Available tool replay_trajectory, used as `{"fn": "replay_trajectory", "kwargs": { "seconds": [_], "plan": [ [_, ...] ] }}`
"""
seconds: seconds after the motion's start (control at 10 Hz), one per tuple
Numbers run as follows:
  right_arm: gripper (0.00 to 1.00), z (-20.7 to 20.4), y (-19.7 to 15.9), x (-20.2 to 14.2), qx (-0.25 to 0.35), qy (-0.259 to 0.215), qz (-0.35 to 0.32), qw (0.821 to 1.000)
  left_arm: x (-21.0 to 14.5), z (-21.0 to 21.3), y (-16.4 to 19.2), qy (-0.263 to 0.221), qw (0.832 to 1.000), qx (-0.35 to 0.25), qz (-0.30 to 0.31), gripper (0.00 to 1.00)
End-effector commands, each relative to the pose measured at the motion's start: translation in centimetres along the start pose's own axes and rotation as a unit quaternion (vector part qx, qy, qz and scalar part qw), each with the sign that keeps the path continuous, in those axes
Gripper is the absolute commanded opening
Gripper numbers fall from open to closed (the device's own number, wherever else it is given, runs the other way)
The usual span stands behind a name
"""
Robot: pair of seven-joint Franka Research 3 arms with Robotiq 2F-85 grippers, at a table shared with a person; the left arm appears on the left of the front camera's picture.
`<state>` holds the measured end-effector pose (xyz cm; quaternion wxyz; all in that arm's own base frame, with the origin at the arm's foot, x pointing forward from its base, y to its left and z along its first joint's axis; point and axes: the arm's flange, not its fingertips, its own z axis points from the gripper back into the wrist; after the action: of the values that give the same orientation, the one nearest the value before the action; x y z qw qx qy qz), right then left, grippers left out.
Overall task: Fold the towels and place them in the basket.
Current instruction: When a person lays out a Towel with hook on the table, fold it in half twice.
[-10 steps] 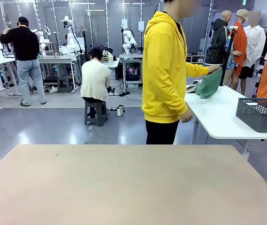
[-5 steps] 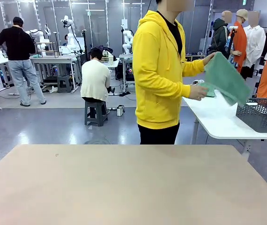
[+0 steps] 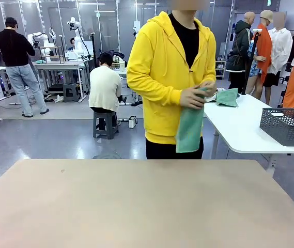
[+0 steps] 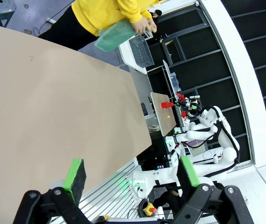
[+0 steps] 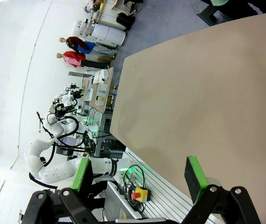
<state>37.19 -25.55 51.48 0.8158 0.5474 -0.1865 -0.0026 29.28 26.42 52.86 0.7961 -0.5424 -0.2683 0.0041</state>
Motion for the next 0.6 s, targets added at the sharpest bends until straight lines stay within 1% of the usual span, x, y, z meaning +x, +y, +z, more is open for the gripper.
{"fn": "replay_trajectory", "kwargs": {
  "seconds": [0.0, 0.5],
  "plan": [
    [1.00, -0.03, 0.06, 0.06, 0.003, -0.001, -0.001, 1.000, 0.21, 0.20, -0.24, -0.001, 1.000, -0.008, -0.002, 1.00],
    [1.00, -0.03, 0.06, 0.06, 0.003, -0.001, -0.001, 1.000, 0.21, 0.20, -0.24, -0.001, 1.000, -0.008, -0.002, 1.00]
  ]
}}
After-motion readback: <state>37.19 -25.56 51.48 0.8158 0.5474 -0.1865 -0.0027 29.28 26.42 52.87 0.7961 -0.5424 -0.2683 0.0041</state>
